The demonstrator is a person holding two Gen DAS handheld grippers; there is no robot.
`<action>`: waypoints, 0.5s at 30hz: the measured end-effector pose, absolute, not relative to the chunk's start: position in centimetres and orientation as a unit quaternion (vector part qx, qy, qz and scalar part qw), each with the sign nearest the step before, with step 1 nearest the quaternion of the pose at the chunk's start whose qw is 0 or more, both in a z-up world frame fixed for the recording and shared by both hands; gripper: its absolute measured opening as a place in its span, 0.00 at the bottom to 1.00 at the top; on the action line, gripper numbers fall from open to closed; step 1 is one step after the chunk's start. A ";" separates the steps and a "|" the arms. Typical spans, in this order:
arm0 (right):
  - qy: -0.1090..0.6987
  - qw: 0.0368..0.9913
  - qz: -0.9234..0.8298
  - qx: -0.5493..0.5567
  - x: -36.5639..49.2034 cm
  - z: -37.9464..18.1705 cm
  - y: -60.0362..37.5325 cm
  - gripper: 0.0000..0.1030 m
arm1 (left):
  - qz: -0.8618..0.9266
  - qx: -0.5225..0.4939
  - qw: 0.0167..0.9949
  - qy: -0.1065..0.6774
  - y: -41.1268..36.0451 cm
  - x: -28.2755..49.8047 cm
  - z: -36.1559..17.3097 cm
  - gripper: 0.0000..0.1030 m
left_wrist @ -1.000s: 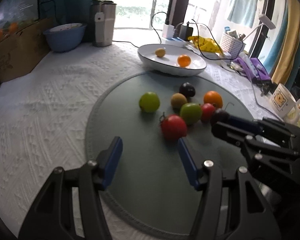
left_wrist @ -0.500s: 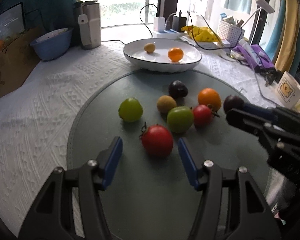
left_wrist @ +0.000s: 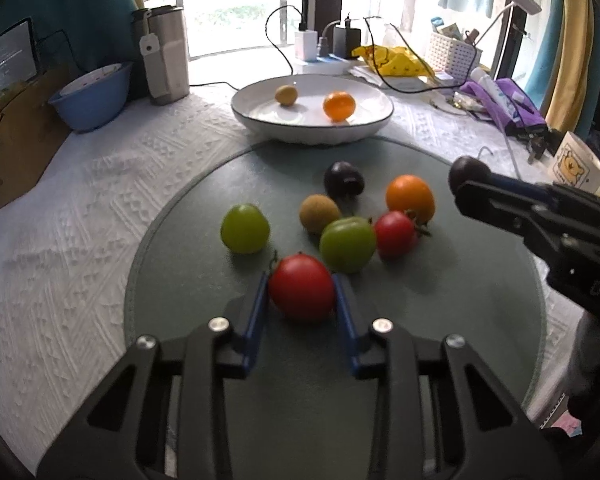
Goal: Organize fruits
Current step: 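Grasp the red tomato with the left tool while the right tool grasps the dark plum, then carry the tomato with the left tool while the right tool carries the plum to the plate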
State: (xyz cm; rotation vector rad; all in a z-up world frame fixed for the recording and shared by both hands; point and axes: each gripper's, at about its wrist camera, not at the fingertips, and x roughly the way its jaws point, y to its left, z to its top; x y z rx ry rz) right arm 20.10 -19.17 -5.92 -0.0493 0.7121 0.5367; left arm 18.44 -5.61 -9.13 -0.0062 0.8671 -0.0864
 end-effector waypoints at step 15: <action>0.336 0.903 0.267 -0.028 21.4 -4.7 -19.0 0.26 | -0.048 -0.020 0.917 0.395 -4.8 19.3 -6.6 0.33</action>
